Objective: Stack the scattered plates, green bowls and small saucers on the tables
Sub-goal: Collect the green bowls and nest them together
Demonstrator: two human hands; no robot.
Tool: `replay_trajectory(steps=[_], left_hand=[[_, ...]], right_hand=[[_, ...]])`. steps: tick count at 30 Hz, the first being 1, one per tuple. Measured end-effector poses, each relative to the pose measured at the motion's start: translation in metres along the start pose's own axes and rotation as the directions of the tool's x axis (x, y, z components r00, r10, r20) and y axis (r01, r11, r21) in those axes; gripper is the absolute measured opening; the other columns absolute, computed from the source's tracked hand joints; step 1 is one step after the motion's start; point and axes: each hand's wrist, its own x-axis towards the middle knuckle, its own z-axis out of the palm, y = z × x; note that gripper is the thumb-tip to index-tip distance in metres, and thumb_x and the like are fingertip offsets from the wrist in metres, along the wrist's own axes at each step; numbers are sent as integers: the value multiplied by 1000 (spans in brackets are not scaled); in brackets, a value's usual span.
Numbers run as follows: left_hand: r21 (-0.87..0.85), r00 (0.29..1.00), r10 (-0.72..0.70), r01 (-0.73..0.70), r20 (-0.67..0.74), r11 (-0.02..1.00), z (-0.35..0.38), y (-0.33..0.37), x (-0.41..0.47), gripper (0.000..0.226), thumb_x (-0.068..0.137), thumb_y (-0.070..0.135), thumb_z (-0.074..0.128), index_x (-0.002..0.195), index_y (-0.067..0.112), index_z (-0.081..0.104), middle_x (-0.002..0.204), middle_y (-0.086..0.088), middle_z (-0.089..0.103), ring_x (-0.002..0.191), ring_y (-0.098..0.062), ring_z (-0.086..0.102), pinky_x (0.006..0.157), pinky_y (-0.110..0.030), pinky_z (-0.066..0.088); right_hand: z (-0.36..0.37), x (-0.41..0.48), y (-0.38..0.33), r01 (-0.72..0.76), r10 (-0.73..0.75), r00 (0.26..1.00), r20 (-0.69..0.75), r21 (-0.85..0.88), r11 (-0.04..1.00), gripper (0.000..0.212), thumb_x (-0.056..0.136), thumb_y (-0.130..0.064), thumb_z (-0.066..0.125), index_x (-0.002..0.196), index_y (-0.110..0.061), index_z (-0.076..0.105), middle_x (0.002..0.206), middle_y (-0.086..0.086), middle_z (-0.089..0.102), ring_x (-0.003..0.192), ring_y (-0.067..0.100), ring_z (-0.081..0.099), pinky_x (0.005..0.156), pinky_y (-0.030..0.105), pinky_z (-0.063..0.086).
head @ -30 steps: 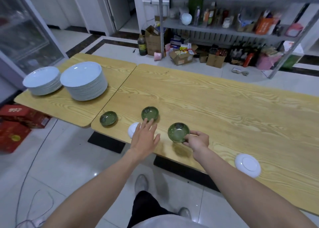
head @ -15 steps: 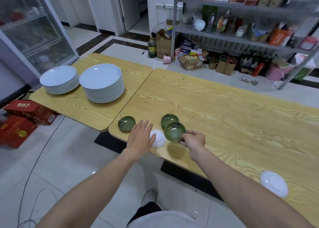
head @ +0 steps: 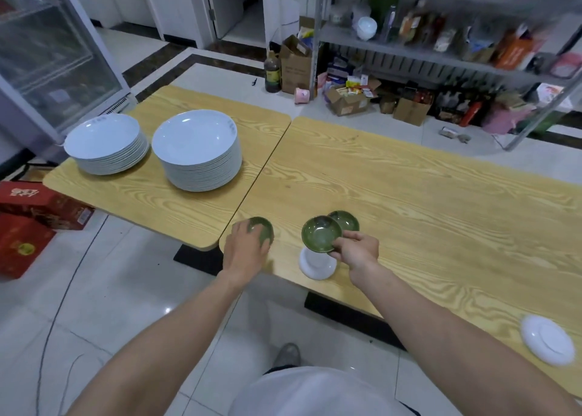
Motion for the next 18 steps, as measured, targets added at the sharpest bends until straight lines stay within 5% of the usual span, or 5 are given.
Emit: replay_trajectory(steps=[6, 10, 18], left_hand=[[-188, 960, -267, 278, 82, 942, 19, -21, 17, 39, 94, 30, 61, 129, 15, 58, 132, -16, 36, 123, -32, 36, 99, -43, 45], [-334, 925, -353, 380, 140, 862, 30, -29, 23, 36, 93, 26, 64, 126, 13, 59, 129, -14, 36, 118, -31, 43, 101, -40, 43], [-530, 857, -487, 496, 170, 688, 49, -41, 39, 25, 84, 1, 67, 107, 9, 69, 111, -10, 64, 104, -27, 62, 97, -39, 51]], right_hand=[[7, 3, 6, -16, 18, 999, -44, 32, 999, 35, 76, 13, 71, 107, -2, 63, 104, 19, 69, 83, 32, 73, 56, 25, 59], [6, 6, 7, -19, 22, 997, -78, 40, 999, 28, 77, 14, 69, 92, -9, 62, 100, 17, 69, 81, 31, 73, 62, 28, 60], [7, 12, 12, -32, 39, 990, -136, 54, 998, 26, 78, 15, 68, 87, -9, 63, 101, 16, 70, 80, 33, 73, 71, 33, 61]])
